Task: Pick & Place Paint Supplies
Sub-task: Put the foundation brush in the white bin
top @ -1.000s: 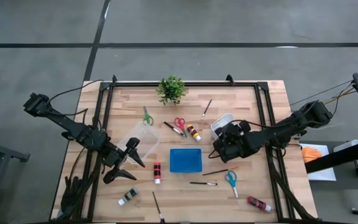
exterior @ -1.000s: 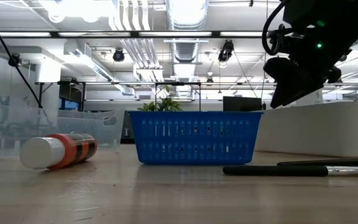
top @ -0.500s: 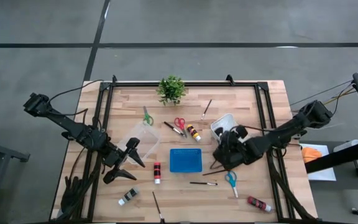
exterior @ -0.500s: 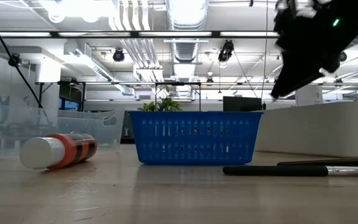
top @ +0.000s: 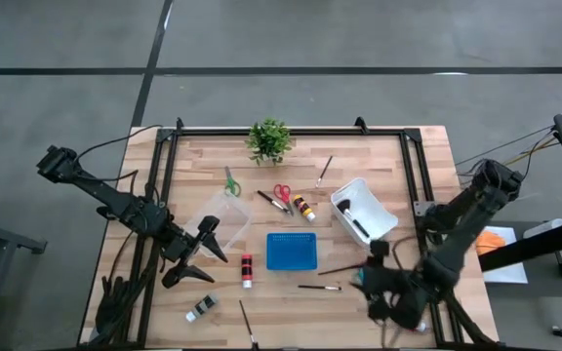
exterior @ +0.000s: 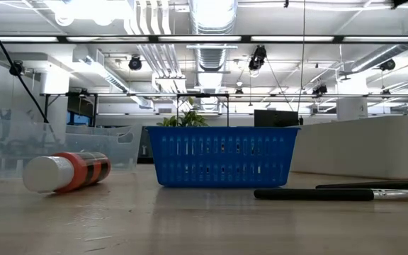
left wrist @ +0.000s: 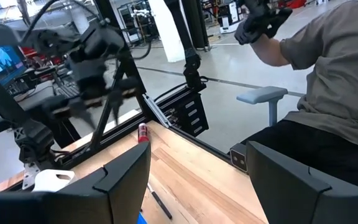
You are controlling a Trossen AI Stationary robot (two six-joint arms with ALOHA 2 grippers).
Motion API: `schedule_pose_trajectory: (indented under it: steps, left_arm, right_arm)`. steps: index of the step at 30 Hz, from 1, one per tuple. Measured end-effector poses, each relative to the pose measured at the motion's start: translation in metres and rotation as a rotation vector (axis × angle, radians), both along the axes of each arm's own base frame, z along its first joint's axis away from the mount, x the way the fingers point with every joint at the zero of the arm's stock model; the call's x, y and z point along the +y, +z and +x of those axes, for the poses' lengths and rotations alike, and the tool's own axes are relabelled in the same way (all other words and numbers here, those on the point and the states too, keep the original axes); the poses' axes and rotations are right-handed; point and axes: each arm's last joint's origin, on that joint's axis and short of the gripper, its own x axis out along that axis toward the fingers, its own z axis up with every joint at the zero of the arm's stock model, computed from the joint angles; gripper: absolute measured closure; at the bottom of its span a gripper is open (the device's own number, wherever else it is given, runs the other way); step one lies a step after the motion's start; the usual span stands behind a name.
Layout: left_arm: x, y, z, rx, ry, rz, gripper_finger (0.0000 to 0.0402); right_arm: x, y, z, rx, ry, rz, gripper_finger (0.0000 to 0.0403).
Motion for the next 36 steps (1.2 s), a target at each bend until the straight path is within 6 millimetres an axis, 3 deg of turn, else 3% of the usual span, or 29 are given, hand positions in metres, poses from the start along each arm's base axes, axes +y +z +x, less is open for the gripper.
schedule_pose_trajectory:
  steps: [6,15,25,36]
  left_arm:
    - [0.000,0.000,0.000,0.001,0.000,0.001,0.0132]
    - [0.000,-0.003,0.000,-0.006,0.000,0.001,0.0132]
    - [0.000,-0.003,0.000,-0.006,0.000,0.001,0.0133]
    - [0.000,-0.003,0.000,-0.006,0.000,0.001,0.0133]
  right_arm:
    - [0.036,-0.013,-0.010,0.068,0.078,0.010,0.0219]
    - [0.063,-0.054,-0.009,0.305,-0.079,-0.087,0.0219]
    - [0.063,-0.075,-0.010,0.488,-0.198,-0.323,0.0219]
    - [0.059,-0.068,-0.013,0.470,-0.224,-0.289,0.0219]
